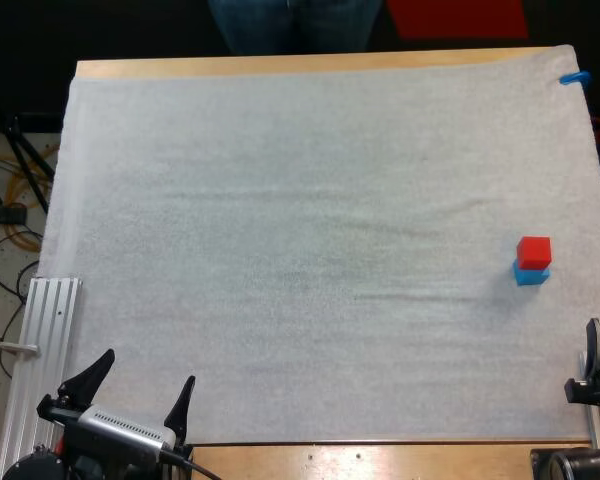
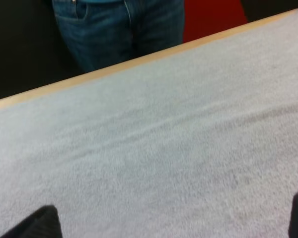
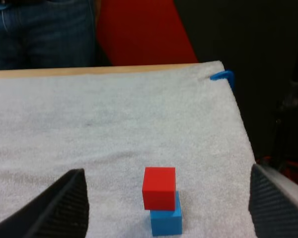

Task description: Stack red cube on blue cube

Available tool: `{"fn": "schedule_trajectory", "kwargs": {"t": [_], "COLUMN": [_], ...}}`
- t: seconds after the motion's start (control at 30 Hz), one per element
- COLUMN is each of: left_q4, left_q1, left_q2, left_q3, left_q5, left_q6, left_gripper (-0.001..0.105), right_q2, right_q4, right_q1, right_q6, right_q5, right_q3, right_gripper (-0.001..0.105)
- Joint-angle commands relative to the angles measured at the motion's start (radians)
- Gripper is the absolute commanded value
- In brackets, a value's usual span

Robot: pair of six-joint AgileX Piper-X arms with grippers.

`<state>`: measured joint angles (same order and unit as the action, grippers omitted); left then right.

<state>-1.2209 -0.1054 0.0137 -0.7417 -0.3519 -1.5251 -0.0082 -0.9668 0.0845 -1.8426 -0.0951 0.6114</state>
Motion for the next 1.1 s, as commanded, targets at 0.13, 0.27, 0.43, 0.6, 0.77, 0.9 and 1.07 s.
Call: {"fn": "schedule_trajectory", "kwargs": {"t": [0.13,0.27,0.43,0.6,0.77,0.9,1.07], "left_q4": [0.152,0.279,0.315,0.317,0.305,0.291,0.286], "left_q1": [0.000,0.000,0.000,0.000,0.000,0.000,0.000], "left_q2": [0.139,0.139,0.138,0.138,0.138,0.138,0.138], "left_q3": [0.066,0.146,0.222,0.271,0.270,0.270,0.270], "left_q5": [-0.013,-0.013,-0.013,-0.013,-0.013,-0.010,-0.010], "left_q6": [-0.002,-0.014,-0.014,-0.014,-0.032,-0.074,-0.118], "left_gripper": [0.087,0.087,0.087,0.087,0.087,0.087,0.087], "right_q2": [-0.043,-0.043,-0.041,-0.040,-0.040,-0.040,-0.040], "right_q4": [0.083,0.106,0.113,0.088,0.026,0.010,0.008], "right_q1": [0.000,0.000,0.000,0.000,0.000,0.000,0.000], "right_q6": [-0.003,-0.003,-0.001,-0.001,-0.001,-0.001,0.001], "right_q5": [0.004,0.006,0.010,0.010,0.010,0.010,0.010], "right_q3": [-0.029,-0.081,-0.122,-0.123,-0.123,-0.123,-0.123], "right_gripper": [0.066,0.066,0.066,0.066,0.066,0.066,0.066]}}
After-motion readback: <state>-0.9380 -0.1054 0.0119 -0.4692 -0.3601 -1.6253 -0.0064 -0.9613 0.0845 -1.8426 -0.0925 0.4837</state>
